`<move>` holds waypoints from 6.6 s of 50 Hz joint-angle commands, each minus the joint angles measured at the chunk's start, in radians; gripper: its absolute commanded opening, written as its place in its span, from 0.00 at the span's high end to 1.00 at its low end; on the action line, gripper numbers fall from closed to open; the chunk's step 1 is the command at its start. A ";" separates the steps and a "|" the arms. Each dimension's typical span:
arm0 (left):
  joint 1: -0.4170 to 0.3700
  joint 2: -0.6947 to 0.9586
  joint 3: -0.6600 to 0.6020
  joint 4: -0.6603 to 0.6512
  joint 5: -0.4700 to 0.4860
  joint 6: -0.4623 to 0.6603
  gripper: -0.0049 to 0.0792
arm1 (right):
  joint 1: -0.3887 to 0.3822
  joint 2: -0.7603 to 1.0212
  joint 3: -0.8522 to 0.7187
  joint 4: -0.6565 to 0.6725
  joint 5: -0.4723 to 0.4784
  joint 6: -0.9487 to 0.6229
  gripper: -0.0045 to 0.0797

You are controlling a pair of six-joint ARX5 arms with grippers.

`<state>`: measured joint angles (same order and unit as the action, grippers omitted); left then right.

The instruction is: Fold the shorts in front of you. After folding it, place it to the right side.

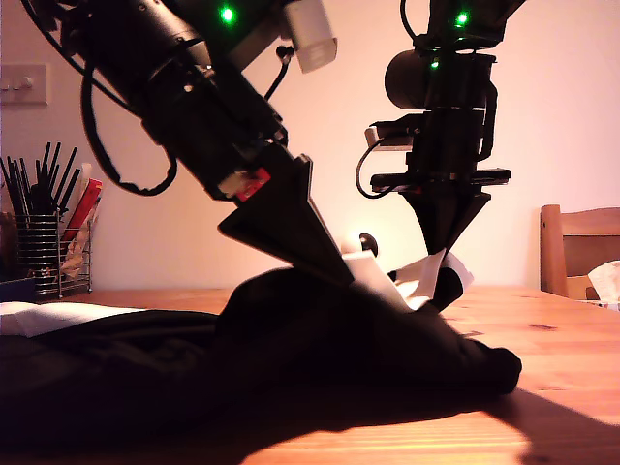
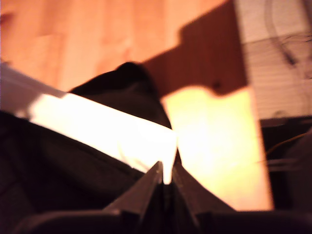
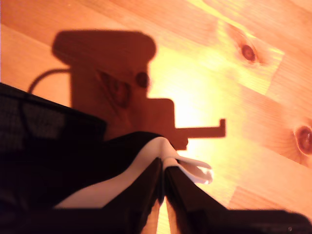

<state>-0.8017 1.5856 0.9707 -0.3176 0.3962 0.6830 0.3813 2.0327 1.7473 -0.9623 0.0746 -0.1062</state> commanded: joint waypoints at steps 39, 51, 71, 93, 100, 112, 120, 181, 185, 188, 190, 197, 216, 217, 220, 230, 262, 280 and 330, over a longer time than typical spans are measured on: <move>-0.018 -0.024 -0.007 0.030 0.127 -0.193 0.97 | -0.010 -0.016 0.009 -0.094 0.064 -0.025 0.96; -0.031 -0.073 -0.007 -0.034 0.177 -0.236 0.97 | -0.016 -0.027 0.009 -0.172 0.093 -0.029 0.96; 0.116 -0.078 -0.007 0.068 -0.034 -0.220 0.97 | -0.003 -0.039 0.009 -0.006 0.075 -0.021 0.96; 0.312 0.028 -0.007 0.138 -0.021 -0.219 0.97 | 0.026 -0.032 0.009 0.155 -0.005 0.057 0.96; 0.341 0.045 -0.007 0.180 -0.031 -0.219 0.97 | 0.039 -0.016 0.009 0.195 -0.005 0.058 0.96; 0.386 0.045 -0.007 0.230 -0.066 -0.222 0.97 | 0.040 0.027 0.009 0.195 -0.004 0.065 0.96; 0.408 0.045 -0.007 0.245 -0.083 -0.220 0.97 | 0.044 0.041 0.008 0.212 -0.004 0.066 0.96; 0.513 0.058 -0.007 0.207 -0.148 -0.396 0.78 | 0.075 0.103 0.009 0.182 -0.130 0.079 0.73; 0.510 0.058 -0.007 0.114 -0.128 -0.397 0.96 | 0.076 0.103 0.009 0.155 -0.190 0.070 0.84; 0.511 0.058 -0.007 0.050 -0.122 -0.420 0.96 | 0.080 0.103 0.009 0.145 -0.228 0.050 0.94; 0.511 0.058 -0.007 0.009 -0.119 -0.447 0.96 | 0.082 0.103 0.009 0.140 -0.246 0.045 0.96; 0.510 0.057 -0.007 -0.140 -0.115 -0.530 0.96 | 0.087 0.103 0.008 0.135 -0.281 -0.003 0.96; 0.522 0.061 -0.007 -0.302 -0.189 -0.639 0.96 | 0.096 0.176 0.004 0.204 -0.305 -0.029 0.96; 0.525 0.064 -0.007 -0.304 -0.190 -0.639 0.96 | 0.096 0.184 0.004 0.204 -0.305 -0.029 0.96; 0.537 0.081 -0.007 -0.318 -0.192 -0.642 0.96 | 0.097 0.206 0.004 0.203 -0.305 -0.029 0.96; 0.566 0.201 -0.007 -0.332 -0.202 -0.635 0.96 | 0.099 0.241 0.004 0.196 -0.301 -0.034 0.96; 0.565 0.303 0.050 0.072 -0.348 -0.359 0.97 | 0.087 0.249 -0.020 0.011 -0.146 0.230 0.96; 0.561 0.397 0.051 0.279 -0.324 -0.220 0.97 | 0.200 0.233 -0.104 -0.045 -0.143 0.370 0.96; 0.477 0.378 0.166 0.398 -0.259 -0.153 0.96 | 0.404 0.132 -0.107 0.036 -0.166 0.469 0.96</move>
<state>-0.3378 1.9614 1.0924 0.0967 0.1406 0.5274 0.8036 2.1857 1.6783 -0.9398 -0.0986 0.3664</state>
